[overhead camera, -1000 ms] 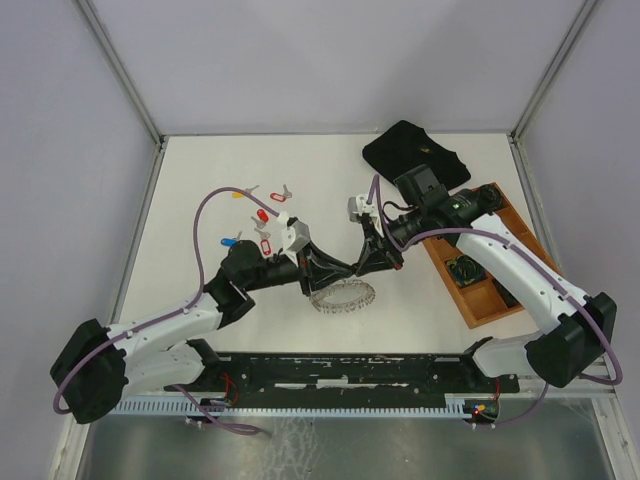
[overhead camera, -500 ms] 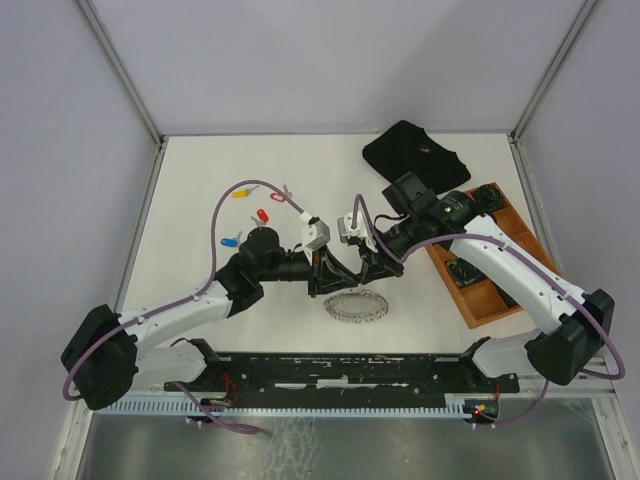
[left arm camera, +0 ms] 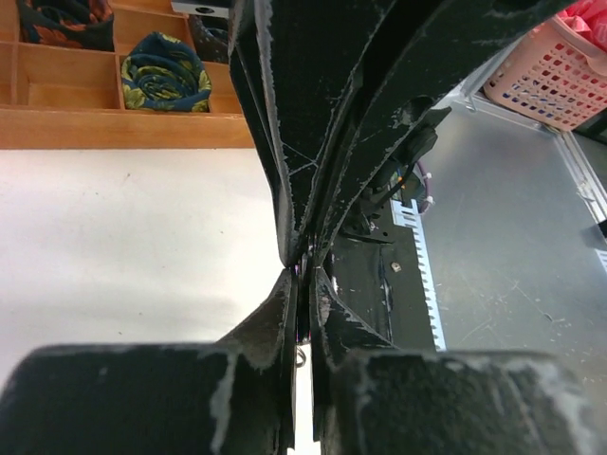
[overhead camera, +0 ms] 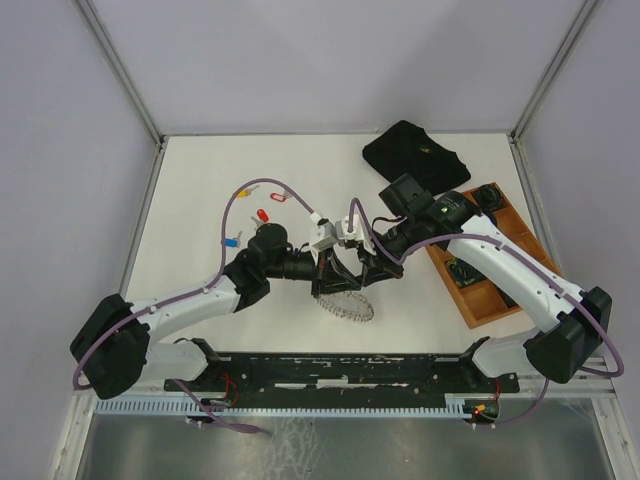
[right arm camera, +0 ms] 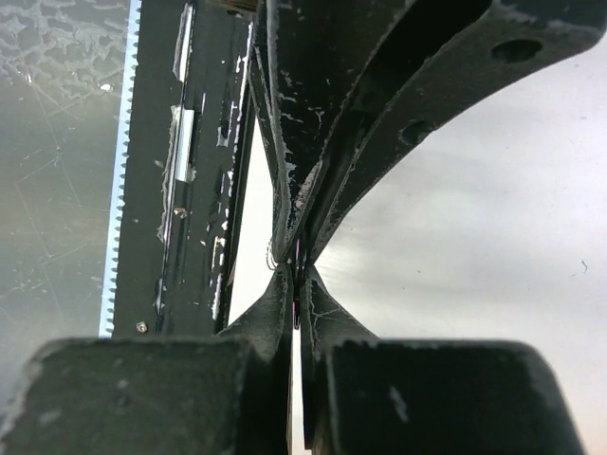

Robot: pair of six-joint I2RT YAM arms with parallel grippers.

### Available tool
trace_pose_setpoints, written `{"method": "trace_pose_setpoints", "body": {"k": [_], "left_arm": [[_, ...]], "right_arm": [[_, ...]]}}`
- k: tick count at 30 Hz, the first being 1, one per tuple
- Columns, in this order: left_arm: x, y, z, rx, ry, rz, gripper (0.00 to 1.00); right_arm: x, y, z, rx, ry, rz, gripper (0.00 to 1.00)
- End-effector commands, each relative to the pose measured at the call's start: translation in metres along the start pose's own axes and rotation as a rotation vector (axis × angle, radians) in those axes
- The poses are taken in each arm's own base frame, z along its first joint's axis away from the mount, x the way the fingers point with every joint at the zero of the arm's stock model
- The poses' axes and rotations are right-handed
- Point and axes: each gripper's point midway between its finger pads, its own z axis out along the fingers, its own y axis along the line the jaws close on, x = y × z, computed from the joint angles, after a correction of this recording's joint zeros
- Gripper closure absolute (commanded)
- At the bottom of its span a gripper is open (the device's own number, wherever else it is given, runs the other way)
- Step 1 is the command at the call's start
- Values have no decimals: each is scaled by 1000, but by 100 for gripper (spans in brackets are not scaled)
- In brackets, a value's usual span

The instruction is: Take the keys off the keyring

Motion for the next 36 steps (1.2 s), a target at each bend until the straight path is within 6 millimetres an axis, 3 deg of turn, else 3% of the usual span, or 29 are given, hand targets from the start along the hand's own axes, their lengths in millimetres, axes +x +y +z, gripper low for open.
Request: {"method": "trace_pose_setpoints", "body": {"k": [1, 4, 9, 11, 14, 19, 28, 36], "left_arm": [[-19, -1, 4, 23, -35, 58, 97], [-21, 1, 3, 2, -46, 67, 97], [-34, 1, -7, -54, -105, 112, 97], [-38, -1, -11, -69, -136, 131, 97], [-46, -8, -18, -67, -193, 166, 97], [-53, -19, -27, -52, -264, 239, 97], [-72, -39, -40, -19, -372, 324, 97], [-86, -48, -51, -19, -466, 333, 97]], "right_arm": [[-27, 4, -6, -14, -73, -66, 100], [-27, 4, -6, -13, -74, -66, 98], [-28, 7, -11, -26, -95, -63, 66], [-29, 8, -15, -28, -114, -62, 57], [-33, 10, -23, -34, -165, -56, 51], [-40, 7, -32, -41, -268, -17, 49], [-51, -7, -22, -53, -461, 7, 54], [-48, 7, -14, -156, -538, -99, 56]]}}
